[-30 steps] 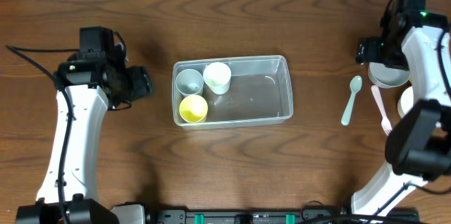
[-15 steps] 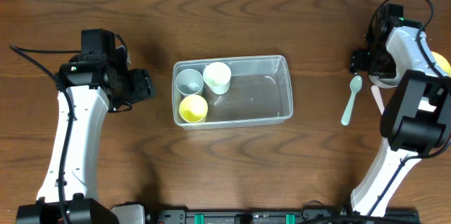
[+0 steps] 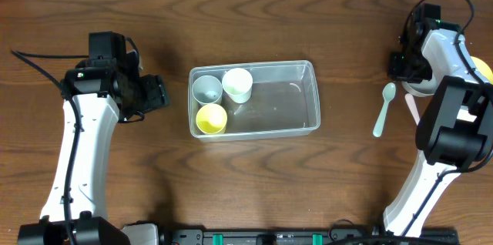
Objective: Pack container
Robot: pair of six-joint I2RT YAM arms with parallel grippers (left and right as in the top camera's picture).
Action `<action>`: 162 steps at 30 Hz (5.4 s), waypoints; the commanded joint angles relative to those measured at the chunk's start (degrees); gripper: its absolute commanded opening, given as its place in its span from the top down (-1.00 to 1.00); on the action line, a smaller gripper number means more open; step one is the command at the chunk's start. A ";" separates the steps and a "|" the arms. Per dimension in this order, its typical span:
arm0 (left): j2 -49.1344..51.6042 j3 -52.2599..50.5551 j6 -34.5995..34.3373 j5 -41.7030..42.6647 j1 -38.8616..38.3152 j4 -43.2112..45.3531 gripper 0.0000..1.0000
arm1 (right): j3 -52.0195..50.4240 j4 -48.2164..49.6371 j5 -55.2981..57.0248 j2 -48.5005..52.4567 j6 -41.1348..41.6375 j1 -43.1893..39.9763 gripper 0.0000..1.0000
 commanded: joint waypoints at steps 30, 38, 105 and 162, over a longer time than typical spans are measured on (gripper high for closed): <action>-0.13 0.04 1.88 0.55 0.20 -0.90 -0.48 | 6.99 -9.84 -9.03 -30.84 -10.91 28.50 0.97; -0.13 0.04 1.88 0.55 0.20 -0.96 -0.48 | 6.47 -11.96 -8.55 -29.11 -10.95 42.47 0.97; -0.13 0.04 1.90 0.52 0.20 -0.96 -0.48 | 8.24 -18.03 -2.25 -26.27 22.97 7.08 -0.39; -0.11 0.04 1.90 0.31 0.20 -1.18 -0.48 | -26.40 13.03 -5.79 -17.51 13.51 -17.14 0.69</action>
